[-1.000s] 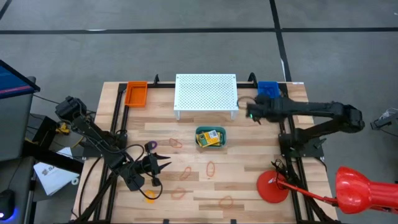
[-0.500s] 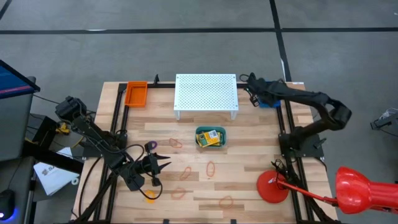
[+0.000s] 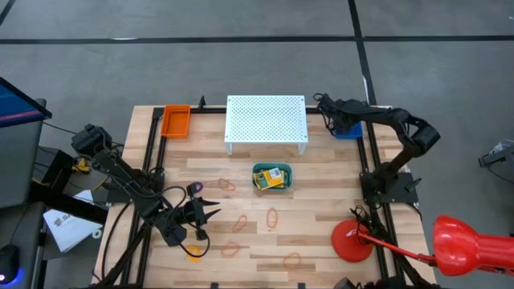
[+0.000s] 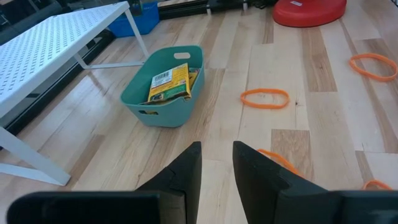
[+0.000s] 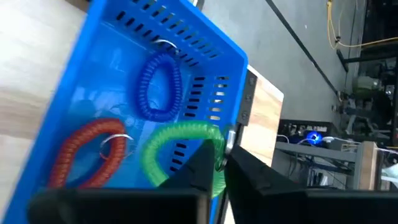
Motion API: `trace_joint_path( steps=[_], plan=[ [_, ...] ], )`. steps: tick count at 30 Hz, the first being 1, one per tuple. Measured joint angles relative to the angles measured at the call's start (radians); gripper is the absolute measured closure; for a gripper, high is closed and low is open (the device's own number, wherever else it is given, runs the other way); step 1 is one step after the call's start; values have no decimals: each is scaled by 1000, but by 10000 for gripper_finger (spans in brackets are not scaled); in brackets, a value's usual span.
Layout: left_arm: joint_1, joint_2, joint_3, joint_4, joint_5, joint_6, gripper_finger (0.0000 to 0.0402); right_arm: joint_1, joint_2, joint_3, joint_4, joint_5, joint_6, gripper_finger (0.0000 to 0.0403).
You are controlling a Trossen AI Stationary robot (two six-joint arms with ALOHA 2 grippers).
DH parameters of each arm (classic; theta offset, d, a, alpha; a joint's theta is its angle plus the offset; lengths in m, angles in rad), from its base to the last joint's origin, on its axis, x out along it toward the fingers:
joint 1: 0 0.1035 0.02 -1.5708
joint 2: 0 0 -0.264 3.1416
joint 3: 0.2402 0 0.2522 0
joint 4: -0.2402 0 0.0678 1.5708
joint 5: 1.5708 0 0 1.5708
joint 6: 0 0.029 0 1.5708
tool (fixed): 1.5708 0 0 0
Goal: Pick & Place Office Desk Supplies
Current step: Put the green keychain into the blue bin, then put the purple keychain into the blue bin
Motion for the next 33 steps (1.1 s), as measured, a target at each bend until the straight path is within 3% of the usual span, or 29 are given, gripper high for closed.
trace_joint_path(
  steps=[10, 16, 19, 22, 28, 30, 33],
  plan=[
    [0, 0, 0, 0, 0, -2, 316, 7, -45, 0, 53, -1, -60, 266],
    [0, 0, 0, -1, -2, -3, 316, 22, -90, 0, 50, -98, -76, 219],
    [0, 0, 0, -29, -58, -45, 316, 63, -143, 0, 34, -109, -70, 208],
    [2, -9, 0, -161, -113, -173, 316, 120, -210, 0, -6, -109, -58, 204],
    [71, -79, 0, -480, -50, -508, 316, 246, -367, 0, -132, -158, 34, 207],
    [124, -100, 0, -521, -13, -520, 313, 296, -420, 0, -150, -184, 66, 208],
    [229, -145, 0, -514, 17, -416, 301, 373, -487, 0, -146, -219, 97, 208]
  ],
)
